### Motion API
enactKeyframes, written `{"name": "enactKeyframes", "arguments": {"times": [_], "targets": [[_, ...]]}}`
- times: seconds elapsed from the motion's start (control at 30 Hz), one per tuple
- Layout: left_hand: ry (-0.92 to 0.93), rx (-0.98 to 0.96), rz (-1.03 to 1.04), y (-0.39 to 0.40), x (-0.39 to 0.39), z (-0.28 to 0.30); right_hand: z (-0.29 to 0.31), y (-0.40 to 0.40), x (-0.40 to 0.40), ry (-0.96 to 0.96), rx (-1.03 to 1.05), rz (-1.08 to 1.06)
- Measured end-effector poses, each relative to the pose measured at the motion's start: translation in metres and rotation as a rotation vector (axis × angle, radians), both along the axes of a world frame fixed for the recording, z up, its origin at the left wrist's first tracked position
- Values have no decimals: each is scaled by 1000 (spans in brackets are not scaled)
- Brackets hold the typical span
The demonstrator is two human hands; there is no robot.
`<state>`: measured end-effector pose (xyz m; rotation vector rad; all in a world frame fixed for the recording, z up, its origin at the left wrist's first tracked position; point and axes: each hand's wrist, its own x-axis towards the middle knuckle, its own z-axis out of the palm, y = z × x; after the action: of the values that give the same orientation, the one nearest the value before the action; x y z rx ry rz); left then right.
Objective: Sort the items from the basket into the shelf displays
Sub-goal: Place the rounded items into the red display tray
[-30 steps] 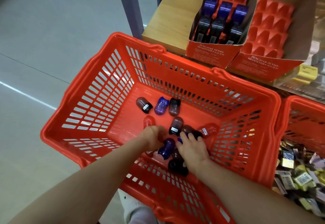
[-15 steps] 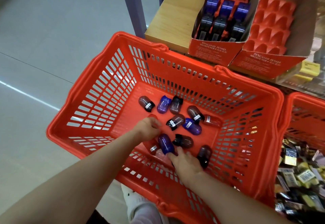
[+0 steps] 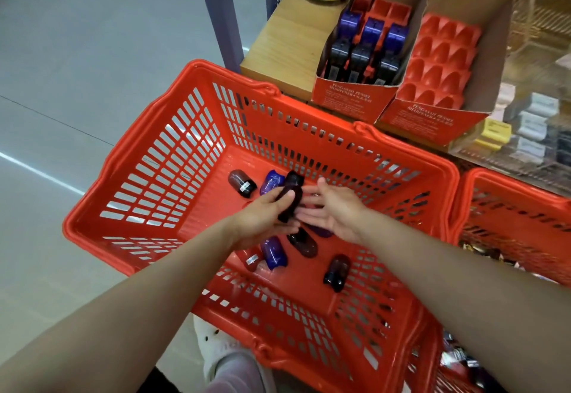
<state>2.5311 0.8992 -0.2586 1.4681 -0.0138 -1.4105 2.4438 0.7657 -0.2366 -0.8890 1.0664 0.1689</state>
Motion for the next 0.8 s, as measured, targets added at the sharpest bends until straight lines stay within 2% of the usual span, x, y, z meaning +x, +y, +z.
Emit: {"name": "enactKeyframes", "arguments": {"times": [0.07,0.13,0.17,0.23,0.3,0.43,0.53,0.6,0.7,0.77,0.8], "targets": [[-45,62,68,6,7,3,4,-17,-5,143,-267,212],[-103,135,92,15,16,0,0,-32,-16,364,-730,640],[-114,167,118,19,20,-1,1,-32,-21,433,-874,892],[-122,201,183,24,24,-4,-1,-20,-31,508,-920,1276],[-113,188,209,24,26,-4,-13,-1,-39,546,-874,1441],[-74,110,202,20,26,0,-42,28,-51,608,-884,1543],[-61,85,264,20,28,8,-48,37,-53,570,-1065,1551],[-40,59,270,22,31,15,-44,35,-50,506,-1159,1449],[-24,18,185,24,33,32,-21,20,-41,487,-1168,1296],[-38,-19,127,23,28,51,5,6,-31,401,-1037,1053],[-48,-50,117,20,25,62,23,1,-24,314,-882,846]]}}
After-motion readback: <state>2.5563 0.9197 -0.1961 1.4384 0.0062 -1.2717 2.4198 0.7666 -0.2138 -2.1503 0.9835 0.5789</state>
